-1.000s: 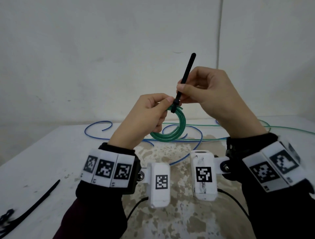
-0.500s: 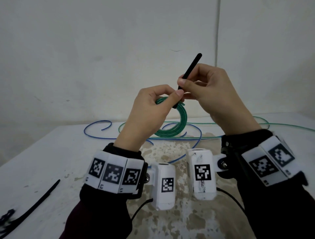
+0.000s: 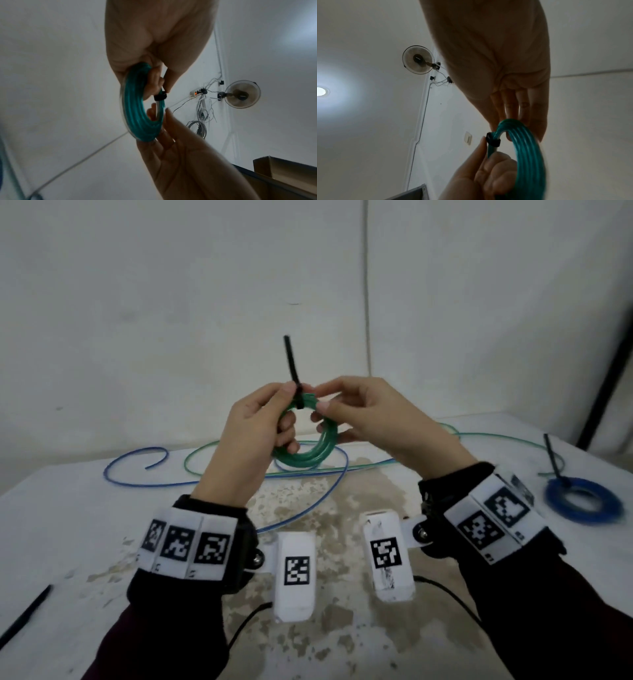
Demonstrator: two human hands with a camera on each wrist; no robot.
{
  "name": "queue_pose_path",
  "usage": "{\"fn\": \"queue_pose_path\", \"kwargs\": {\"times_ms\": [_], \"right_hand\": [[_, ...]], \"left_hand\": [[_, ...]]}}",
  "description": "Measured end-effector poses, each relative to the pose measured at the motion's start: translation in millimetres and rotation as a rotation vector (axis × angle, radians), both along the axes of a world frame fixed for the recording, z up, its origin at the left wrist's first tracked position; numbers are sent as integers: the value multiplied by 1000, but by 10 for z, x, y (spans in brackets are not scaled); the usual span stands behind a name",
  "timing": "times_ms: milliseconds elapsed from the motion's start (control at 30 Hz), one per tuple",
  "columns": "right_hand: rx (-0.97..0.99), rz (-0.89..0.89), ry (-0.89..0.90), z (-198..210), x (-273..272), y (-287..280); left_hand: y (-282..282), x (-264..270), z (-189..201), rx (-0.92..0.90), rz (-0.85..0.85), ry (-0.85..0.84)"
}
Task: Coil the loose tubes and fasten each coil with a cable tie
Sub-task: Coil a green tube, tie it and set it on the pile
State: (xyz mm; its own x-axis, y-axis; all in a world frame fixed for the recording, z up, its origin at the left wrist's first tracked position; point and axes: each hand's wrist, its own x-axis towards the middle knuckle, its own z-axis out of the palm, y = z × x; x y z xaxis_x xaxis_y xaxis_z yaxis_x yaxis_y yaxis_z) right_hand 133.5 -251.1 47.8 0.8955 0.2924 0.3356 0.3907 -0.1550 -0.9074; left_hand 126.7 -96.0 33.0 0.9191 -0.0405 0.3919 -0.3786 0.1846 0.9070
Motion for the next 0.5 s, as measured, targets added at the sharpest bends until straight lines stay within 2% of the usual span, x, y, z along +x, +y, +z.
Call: {"fn": "queue_pose_path", "kwargs": {"times_ms": [100,200,300,500], "right_hand": [[26,-53,51,-154,-81,-306],[-11,-156,60,-267,-140,-711],[39,-311,90,-380,-175,-1208],[259,-729,198,-657,-229,-2360]], "left_hand": [[-223,79,-146,-37,-63,40],[-607,156,-315,19,-100,111],[-962,298,-516,64,-134,215],[-1370,557,-1003,-152,-223,572]]}}
